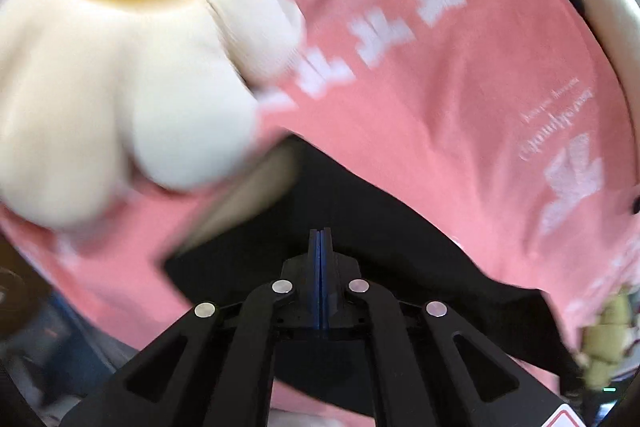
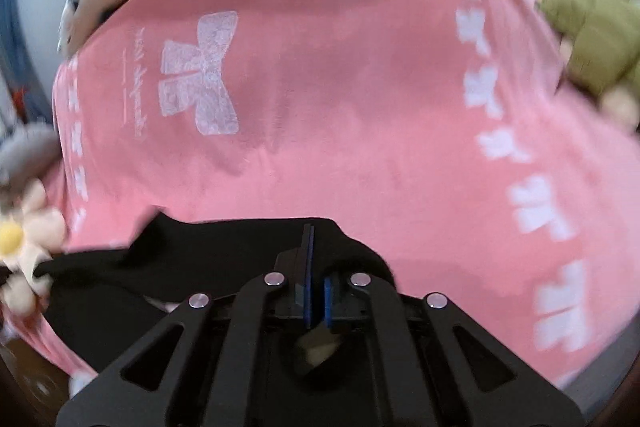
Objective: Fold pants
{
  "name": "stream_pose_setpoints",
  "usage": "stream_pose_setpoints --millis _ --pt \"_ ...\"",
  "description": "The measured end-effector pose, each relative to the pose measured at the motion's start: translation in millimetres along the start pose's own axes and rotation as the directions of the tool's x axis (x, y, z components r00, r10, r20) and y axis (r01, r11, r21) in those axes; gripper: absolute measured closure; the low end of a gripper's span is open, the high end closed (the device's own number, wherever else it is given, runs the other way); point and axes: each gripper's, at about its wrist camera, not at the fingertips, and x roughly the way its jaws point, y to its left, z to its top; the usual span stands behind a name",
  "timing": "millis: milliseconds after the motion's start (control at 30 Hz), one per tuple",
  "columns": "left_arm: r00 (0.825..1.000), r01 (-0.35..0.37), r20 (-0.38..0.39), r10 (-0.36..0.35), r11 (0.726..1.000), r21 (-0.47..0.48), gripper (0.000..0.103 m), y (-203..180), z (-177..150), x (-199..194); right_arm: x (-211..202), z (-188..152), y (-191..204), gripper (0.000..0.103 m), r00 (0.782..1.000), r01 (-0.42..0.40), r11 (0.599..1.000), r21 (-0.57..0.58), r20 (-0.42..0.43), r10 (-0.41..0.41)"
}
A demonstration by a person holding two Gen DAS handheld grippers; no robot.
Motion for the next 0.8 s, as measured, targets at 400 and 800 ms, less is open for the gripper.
stream_pose_setpoints --millis 400,800 --pt "0.952 0.174 -0.193 -0.237 0.94 -0.294 0.056 26.9 -47.5 73.1 48.5 -89.0 -35.2 0.1 0.979 0.107 0.994 0.027 -0.179 -0.101" --pt "0.936 0.192 -0.199 -0.289 0.896 -0.4 0.097 4.8 -6.8 152.5 46.2 -90.3 -31.0 0.099 0.977 0.121 0.992 0.031 -0.178 -0.114"
